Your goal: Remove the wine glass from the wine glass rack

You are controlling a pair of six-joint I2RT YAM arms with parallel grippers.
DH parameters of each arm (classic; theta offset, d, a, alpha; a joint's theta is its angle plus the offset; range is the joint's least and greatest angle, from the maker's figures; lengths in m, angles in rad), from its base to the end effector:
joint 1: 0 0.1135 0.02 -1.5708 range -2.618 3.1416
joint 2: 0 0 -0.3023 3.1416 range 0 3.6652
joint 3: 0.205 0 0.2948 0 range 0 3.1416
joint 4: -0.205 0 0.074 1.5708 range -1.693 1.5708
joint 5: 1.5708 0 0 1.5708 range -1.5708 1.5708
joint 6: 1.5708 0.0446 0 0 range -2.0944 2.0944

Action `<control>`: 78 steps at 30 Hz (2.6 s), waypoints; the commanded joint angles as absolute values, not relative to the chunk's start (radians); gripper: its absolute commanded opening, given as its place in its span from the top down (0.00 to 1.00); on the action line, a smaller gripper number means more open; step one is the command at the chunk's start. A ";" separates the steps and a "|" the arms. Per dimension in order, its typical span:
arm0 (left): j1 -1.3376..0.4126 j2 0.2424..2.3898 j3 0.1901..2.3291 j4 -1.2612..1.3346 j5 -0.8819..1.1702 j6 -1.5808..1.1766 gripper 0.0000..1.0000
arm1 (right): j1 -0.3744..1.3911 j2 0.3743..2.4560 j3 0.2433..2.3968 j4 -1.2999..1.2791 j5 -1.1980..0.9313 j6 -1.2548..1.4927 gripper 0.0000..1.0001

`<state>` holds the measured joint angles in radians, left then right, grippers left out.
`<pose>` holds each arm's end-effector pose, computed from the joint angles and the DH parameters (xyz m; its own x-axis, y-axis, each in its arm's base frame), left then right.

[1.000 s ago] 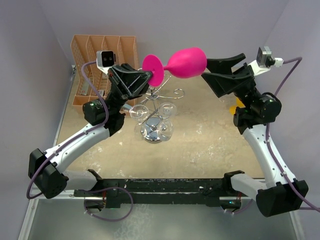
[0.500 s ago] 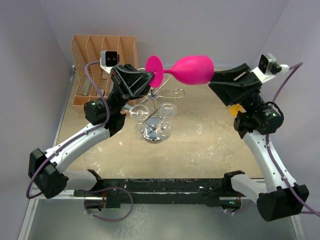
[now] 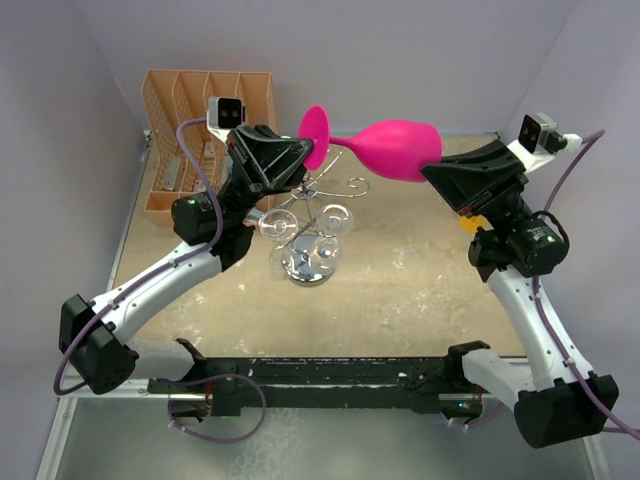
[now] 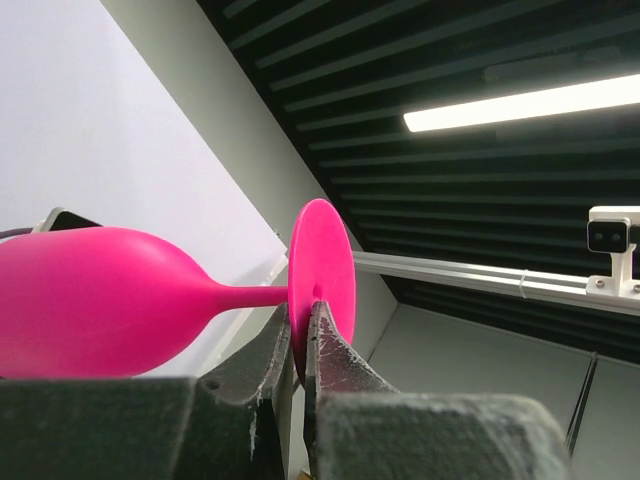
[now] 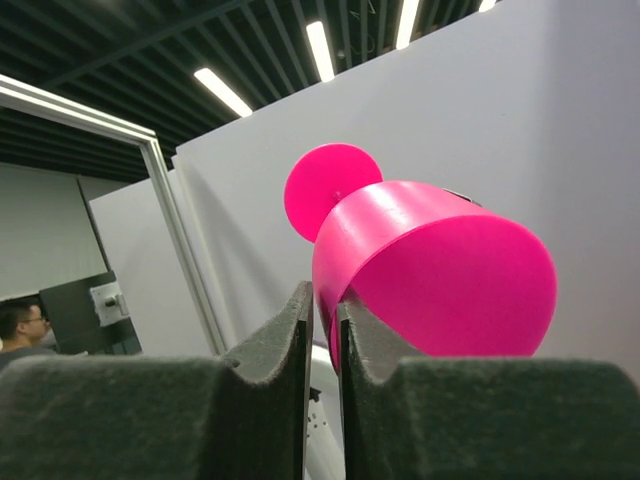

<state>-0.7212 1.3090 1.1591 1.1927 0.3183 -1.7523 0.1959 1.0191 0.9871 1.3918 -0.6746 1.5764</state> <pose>0.2121 -0.2051 0.5222 -0.8504 -0.4962 -0.1750 0.5035 -0.6710 -0.5443 0.1660 0.0613 0.5281 -0.2857 0.7395 -0.6095 -0.9575 -0.1945 0.2129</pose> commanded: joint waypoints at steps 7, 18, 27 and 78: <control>-0.713 1.290 1.179 0.894 0.299 -1.515 0.88 | 0.213 0.908 1.029 1.433 -0.632 1.483 1.00; -0.712 1.151 1.179 0.651 0.284 -1.196 0.22 | 0.213 0.845 1.002 1.268 -0.592 1.364 1.00; -0.709 0.969 1.308 -0.010 -0.027 -0.726 0.15 | 0.213 0.742 1.221 0.412 -0.268 0.852 1.00; -0.710 0.848 1.467 -0.538 -0.401 -0.423 0.01 | 0.049 1.630 1.555 -0.577 0.148 0.233 0.99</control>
